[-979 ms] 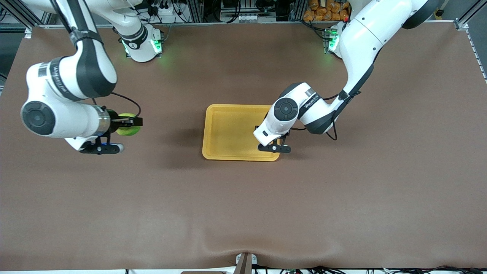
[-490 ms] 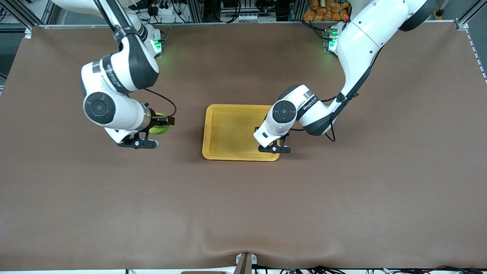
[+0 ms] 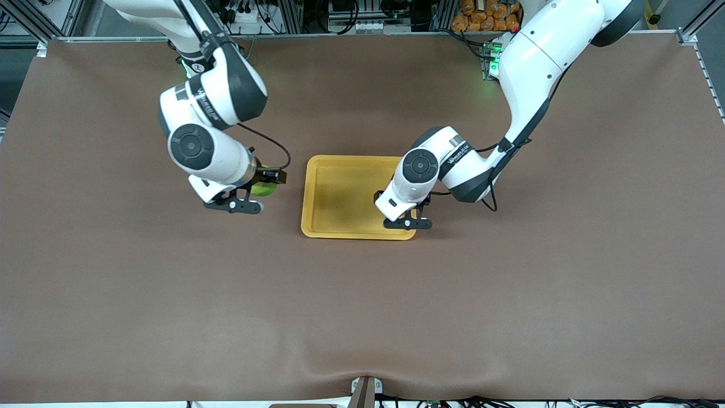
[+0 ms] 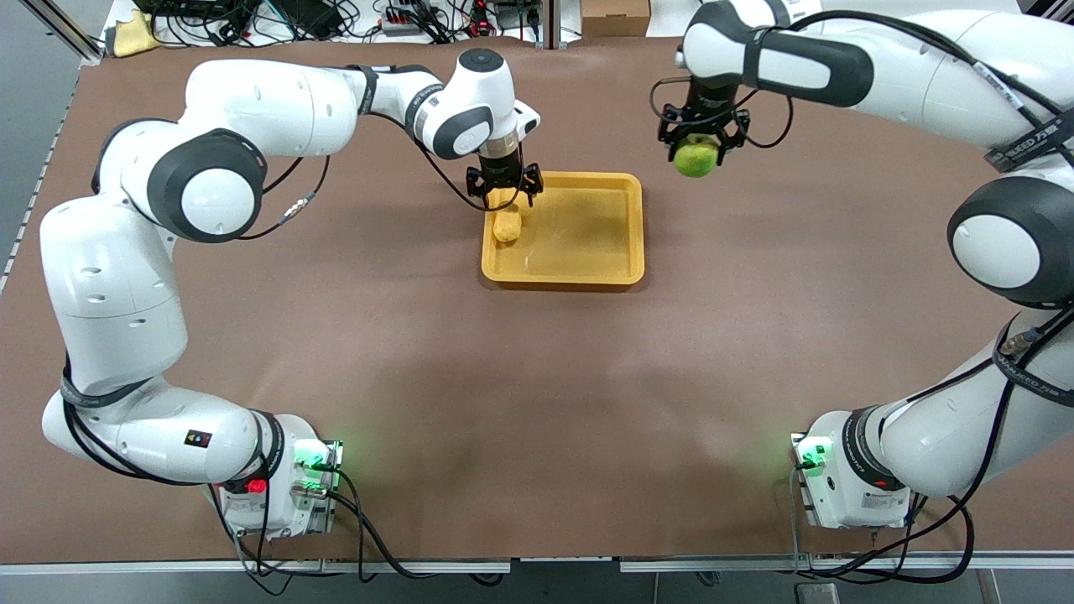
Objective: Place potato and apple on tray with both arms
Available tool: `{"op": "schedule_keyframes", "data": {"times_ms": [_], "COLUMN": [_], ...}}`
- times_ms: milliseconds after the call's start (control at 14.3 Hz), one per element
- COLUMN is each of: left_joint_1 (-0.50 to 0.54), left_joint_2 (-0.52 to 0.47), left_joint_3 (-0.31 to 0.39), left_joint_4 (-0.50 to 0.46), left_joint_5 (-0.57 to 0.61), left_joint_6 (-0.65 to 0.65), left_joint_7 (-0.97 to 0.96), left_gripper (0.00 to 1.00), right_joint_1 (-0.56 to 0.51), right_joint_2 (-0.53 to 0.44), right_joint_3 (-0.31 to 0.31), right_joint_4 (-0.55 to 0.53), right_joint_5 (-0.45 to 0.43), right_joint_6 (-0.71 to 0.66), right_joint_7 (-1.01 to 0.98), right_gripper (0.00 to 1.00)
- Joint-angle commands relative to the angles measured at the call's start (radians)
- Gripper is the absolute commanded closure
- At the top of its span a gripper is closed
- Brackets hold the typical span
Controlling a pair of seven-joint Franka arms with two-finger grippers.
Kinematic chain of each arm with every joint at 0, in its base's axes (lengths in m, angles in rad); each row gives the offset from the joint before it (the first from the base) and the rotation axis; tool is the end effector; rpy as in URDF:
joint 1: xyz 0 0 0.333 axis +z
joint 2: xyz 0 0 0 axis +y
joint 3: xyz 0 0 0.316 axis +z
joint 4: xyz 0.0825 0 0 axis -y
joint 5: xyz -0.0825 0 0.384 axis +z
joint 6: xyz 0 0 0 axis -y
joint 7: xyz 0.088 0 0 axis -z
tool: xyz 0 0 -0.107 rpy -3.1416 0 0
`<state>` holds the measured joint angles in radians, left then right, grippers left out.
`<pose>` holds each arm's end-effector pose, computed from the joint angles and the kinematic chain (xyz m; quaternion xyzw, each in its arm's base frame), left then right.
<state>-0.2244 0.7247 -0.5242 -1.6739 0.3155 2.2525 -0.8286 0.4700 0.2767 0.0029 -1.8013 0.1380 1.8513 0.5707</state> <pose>0.5257 -0.4231 0.2212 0.9985 -0.0108 -0.0475 0.0241 0.5324 0.2844 0.3767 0.9887 -0.0749 -0.1298 0.0007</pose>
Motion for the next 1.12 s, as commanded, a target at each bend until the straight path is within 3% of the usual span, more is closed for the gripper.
{"op": "schedule_keyframes", "data": {"times_ms": [0, 280, 700, 1049], "left_joint_1": [0.003, 0.082, 0.161, 0.321], "left_joint_2": [-0.062, -0.201, -0.272, -0.427], "left_joint_3": [0.004, -0.003, -0.007, -0.002], "left_joint_4": [0.01, 0.057, 0.227, 0.235], "left_joint_5": [0.024, 0.01, 0.008, -0.023], "left_joint_6": [-0.04, -0.224, -0.491, -0.542], "left_joint_7": [-0.033, -0.02, 0.144, 0.362], "left_gripper": [0.0, 0.0, 0.0, 0.0], "right_joint_1": [0.05, 0.11, 0.16, 0.189], "right_joint_2": [0.024, 0.075, 0.165, 0.242], "right_joint_3": [-0.009, -0.009, -0.009, -0.009], "right_joint_4": [-0.009, -0.007, 0.006, 0.042], "right_joint_5": [0.017, 0.017, 0.018, 0.028], "right_joint_6": [0.061, 0.147, 0.23, 0.273], "right_joint_7": [0.076, 0.153, 0.156, 0.155], "right_gripper": [1.0, 1.0, 1.0, 1.0]}}
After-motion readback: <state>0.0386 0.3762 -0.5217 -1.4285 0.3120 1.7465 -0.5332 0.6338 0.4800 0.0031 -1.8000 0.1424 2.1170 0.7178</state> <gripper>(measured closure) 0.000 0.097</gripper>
